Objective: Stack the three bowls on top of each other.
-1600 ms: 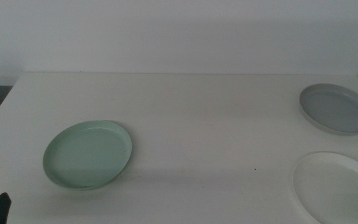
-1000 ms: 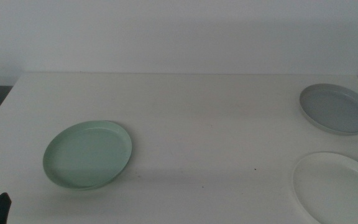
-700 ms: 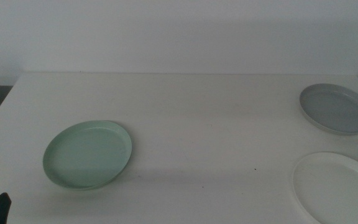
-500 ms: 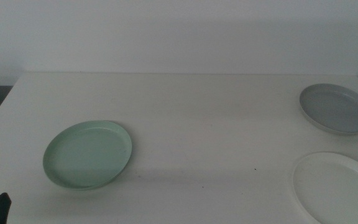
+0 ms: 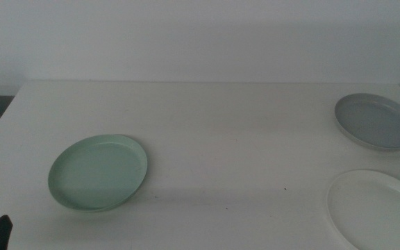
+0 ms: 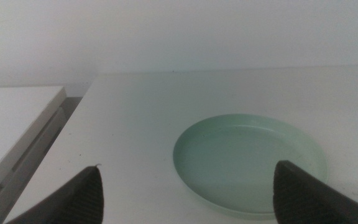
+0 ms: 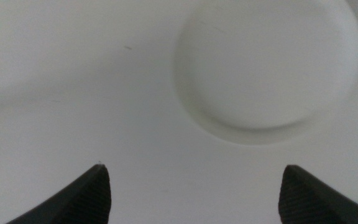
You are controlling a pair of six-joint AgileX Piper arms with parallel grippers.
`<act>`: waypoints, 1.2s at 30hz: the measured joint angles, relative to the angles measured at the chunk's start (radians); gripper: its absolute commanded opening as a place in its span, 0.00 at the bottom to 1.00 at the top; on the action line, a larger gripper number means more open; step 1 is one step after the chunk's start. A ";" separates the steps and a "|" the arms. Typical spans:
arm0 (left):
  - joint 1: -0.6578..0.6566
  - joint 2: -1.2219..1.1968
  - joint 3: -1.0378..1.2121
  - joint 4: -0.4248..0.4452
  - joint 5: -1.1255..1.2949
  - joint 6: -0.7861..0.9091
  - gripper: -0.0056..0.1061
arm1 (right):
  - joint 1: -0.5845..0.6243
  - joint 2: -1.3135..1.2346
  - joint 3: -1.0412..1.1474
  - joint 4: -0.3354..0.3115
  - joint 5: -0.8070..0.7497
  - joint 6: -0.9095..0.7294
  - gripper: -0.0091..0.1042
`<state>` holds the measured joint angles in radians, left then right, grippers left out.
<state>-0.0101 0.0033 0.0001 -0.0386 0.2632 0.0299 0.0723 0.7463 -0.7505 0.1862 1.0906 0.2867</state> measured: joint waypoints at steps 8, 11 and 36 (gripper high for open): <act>0.000 0.000 0.000 0.000 0.000 0.000 0.89 | -0.004 0.262 -0.030 -0.213 0.024 0.080 0.82; 0.000 0.000 0.000 0.000 0.000 0.000 0.89 | -0.034 0.370 -0.030 -0.217 -0.021 0.080 0.76; 0.000 0.000 0.000 0.000 0.000 0.000 0.89 | -0.314 0.943 -0.071 -0.156 -0.324 -0.074 0.39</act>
<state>-0.0101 0.0033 0.0001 -0.0386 0.2632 0.0299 -0.2418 1.6896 -0.8220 0.0304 0.7662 0.2123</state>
